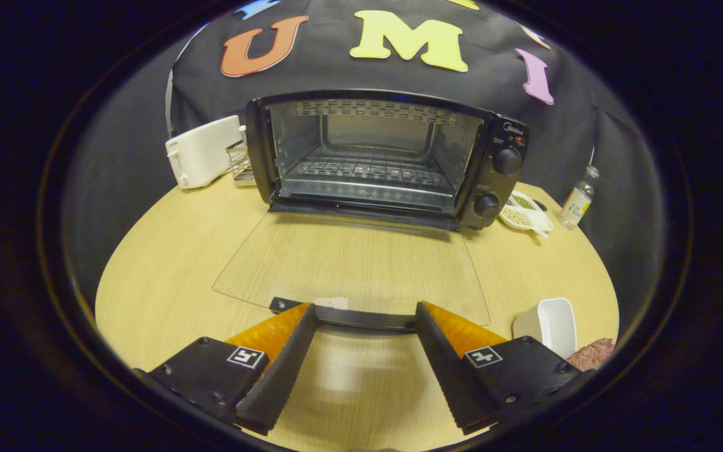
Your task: Open the toaster oven, put the food inside, and close the toaster oven door.
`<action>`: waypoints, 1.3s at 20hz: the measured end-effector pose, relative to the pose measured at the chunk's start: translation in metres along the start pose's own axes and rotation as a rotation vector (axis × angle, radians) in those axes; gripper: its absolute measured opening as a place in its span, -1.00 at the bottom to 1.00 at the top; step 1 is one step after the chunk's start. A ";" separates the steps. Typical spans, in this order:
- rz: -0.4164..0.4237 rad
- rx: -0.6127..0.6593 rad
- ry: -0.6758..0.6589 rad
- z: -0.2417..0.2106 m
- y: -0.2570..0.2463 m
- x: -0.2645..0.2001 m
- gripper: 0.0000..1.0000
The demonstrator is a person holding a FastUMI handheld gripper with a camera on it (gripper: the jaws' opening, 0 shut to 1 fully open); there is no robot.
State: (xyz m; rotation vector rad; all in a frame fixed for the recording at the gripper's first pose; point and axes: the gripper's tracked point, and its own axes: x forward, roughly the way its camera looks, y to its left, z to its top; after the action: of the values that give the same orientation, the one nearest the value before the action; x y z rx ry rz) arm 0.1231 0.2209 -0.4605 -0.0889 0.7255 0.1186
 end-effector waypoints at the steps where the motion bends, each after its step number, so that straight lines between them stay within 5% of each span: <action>1: 0.007 0.004 -0.008 0.002 -0.002 -0.001 1.00; 7: -0.035 -0.041 -0.105 0.036 -0.047 -0.036 1.00; 16: -0.103 -0.030 -0.082 0.016 -0.219 -0.102 1.00; 21: 0.098 0.068 0.091 -0.052 -0.263 -0.109 1.00; 26: 0.448 0.252 0.272 -0.092 -0.237 -0.113 0.32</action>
State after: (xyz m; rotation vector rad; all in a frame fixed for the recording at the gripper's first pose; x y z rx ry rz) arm 0.0115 -0.0334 -0.4442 0.3055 1.0189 0.4473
